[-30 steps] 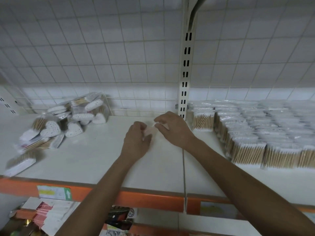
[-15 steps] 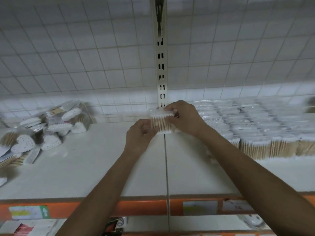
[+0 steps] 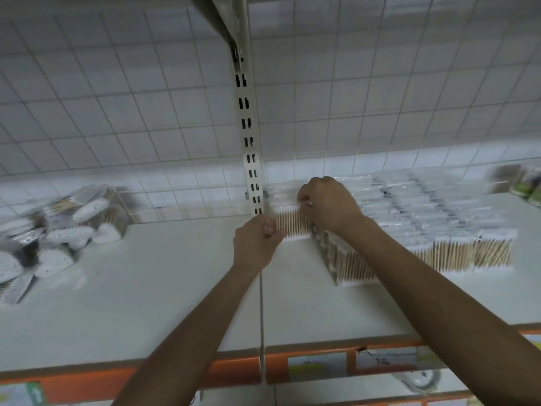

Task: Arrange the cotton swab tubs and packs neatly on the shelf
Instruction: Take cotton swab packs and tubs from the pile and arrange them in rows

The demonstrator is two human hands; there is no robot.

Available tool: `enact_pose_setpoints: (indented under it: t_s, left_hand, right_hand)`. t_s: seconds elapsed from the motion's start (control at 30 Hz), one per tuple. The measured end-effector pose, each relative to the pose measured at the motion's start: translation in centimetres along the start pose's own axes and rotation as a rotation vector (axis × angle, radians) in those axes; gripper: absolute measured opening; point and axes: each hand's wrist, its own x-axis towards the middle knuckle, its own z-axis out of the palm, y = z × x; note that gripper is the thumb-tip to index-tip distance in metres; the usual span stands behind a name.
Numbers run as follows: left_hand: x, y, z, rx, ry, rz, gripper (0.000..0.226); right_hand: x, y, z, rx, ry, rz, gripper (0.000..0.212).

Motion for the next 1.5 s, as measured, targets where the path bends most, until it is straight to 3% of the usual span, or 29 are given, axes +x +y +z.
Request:
enact_pose_setpoints:
  t_s: [0.67, 0.8, 0.9, 1.1, 1.5]
  left_hand:
    - [0.3, 0.0, 1.2, 0.003, -0.014, -0.077, 0.020]
    - [0.3, -0.1, 0.1, 0.013, 0.016, -0.062, 0.023]
    - [0.6, -0.2, -1.6, 0.116, 0.059, -0.017, 0.022]
    - [0.2, -3.3, -6.9, 0.278, 0.173, 0.123, 0.026]
    - [-1.2, -10.8, -19.8, 0.685, 0.330, 0.004, 0.039]
  right_hand:
    - [0.5, -0.1, 0.9, -0.106, -0.084, 0.094, 0.031]
    - [0.1, -1.1, 0.4, -0.103, 0.021, 0.050, 0.035]
    - [-0.1, -3.5, 0.5, -0.041, 0.101, -0.043, 0.032]
    - [0.6, -8.7, 3.2, 0.047, -0.017, -0.154, 0.033]
    - [4.9, -22.0, 7.8, 0.213, -0.052, -0.339, 0.039]
